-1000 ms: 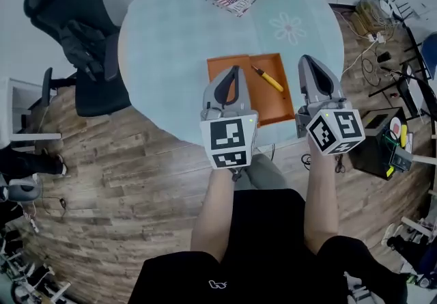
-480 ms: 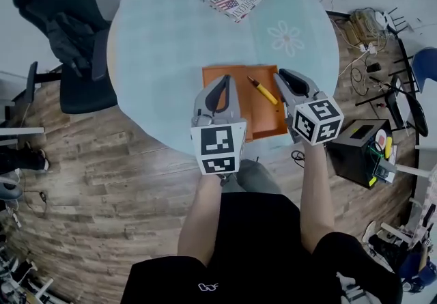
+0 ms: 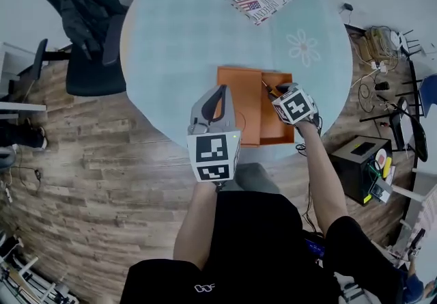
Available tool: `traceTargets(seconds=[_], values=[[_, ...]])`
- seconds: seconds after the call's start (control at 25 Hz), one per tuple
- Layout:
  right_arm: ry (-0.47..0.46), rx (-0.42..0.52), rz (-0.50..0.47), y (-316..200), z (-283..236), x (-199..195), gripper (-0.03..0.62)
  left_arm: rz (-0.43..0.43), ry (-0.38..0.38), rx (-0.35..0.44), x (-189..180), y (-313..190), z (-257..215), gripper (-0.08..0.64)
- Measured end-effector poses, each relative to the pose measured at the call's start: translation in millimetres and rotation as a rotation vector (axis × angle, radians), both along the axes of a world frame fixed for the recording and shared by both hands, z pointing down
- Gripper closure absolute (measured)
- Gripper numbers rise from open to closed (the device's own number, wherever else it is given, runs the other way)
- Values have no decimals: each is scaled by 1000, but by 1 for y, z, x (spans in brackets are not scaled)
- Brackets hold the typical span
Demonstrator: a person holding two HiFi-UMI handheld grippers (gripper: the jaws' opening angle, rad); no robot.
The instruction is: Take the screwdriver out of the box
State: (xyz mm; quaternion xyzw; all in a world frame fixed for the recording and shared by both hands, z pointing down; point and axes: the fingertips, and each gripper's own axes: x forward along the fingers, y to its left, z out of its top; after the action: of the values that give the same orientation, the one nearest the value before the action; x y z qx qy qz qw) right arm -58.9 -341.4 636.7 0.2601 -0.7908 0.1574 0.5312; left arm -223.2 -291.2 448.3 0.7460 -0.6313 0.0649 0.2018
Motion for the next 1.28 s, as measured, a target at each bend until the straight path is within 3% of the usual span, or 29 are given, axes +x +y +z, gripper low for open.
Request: traceTargets(seconds=[0.24, 0.36, 0.64, 0.8, 0.96, 1.12, 1.28], values=[[155, -40, -11, -1, 19, 0, 448, -45, -13, 11, -15, 0, -5, 558], [213, -54, -16, -2, 23, 2, 480, -44, -16, 13, -12, 1, -5, 558], [243, -111, -3, 1, 29, 2, 500, 2, -42, 23, 10, -5, -9, 558], [95, -97, 124, 3, 6, 5, 502, 25, -50, 43, 19, -10, -18, 558], [-132, -23, 230, 0, -43, 6, 502, 43, -44, 63, 30, -18, -23, 558], [-422, 127, 241, -16, -122, -3, 502, 70, -34, 107, 48, -28, -38, 558], [-650, 332, 204, -23, -219, -4, 502, 86, -43, 185, 62, -42, -71, 558]])
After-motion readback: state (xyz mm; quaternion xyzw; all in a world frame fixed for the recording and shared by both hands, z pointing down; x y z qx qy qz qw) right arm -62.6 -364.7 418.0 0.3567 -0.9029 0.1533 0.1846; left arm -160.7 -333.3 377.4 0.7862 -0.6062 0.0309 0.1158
